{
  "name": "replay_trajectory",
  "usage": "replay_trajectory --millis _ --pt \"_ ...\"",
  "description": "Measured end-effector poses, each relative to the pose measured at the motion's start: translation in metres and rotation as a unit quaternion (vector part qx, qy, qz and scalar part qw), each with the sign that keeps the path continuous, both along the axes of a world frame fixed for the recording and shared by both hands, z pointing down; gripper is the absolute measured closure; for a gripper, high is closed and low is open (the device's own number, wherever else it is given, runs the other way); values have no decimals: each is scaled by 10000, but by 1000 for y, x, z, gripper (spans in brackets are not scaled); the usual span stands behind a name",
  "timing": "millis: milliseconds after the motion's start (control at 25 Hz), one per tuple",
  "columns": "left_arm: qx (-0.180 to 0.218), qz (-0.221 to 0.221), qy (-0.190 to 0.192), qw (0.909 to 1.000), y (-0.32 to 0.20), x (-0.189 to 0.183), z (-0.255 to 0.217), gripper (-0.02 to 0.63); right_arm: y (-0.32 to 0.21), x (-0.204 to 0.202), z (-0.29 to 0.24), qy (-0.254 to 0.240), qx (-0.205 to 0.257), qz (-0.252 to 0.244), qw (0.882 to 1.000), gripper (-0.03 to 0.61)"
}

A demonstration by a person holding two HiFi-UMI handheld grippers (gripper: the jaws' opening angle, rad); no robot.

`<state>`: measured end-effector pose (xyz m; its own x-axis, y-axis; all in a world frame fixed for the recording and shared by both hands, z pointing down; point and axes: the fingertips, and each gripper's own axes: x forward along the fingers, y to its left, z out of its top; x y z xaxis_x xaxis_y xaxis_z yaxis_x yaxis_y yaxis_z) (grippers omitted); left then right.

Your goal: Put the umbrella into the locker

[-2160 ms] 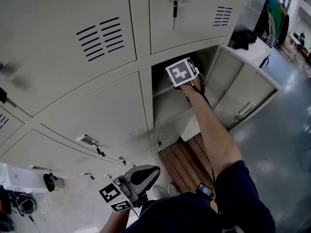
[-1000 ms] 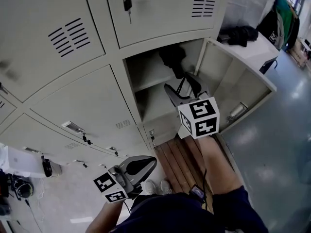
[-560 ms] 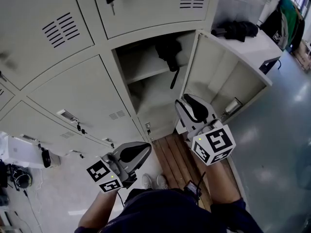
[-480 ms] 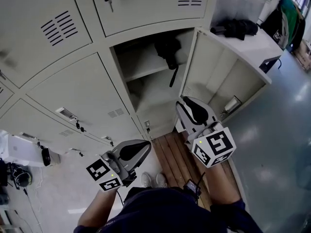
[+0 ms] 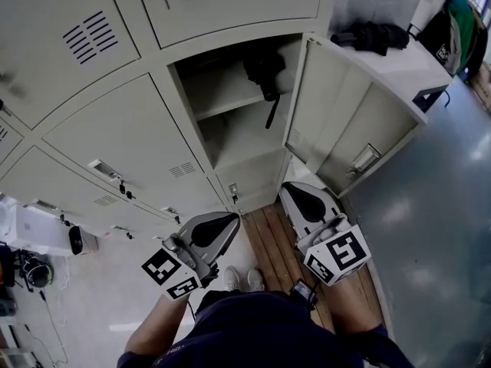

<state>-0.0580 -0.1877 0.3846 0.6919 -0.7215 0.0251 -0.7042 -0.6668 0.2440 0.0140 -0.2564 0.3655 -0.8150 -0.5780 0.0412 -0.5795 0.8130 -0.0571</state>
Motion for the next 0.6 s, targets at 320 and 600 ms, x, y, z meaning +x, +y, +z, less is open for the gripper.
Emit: replay_trajectory --millis 320,600 --pt "77 -141 -188 9997 2 -3 0 614 27 8 25 -183 -432 -233 9986 572" --pt "176 -241 -170 9994 -2 -11 -7 614 28 11 26 -226 -499 -209 9983 572"
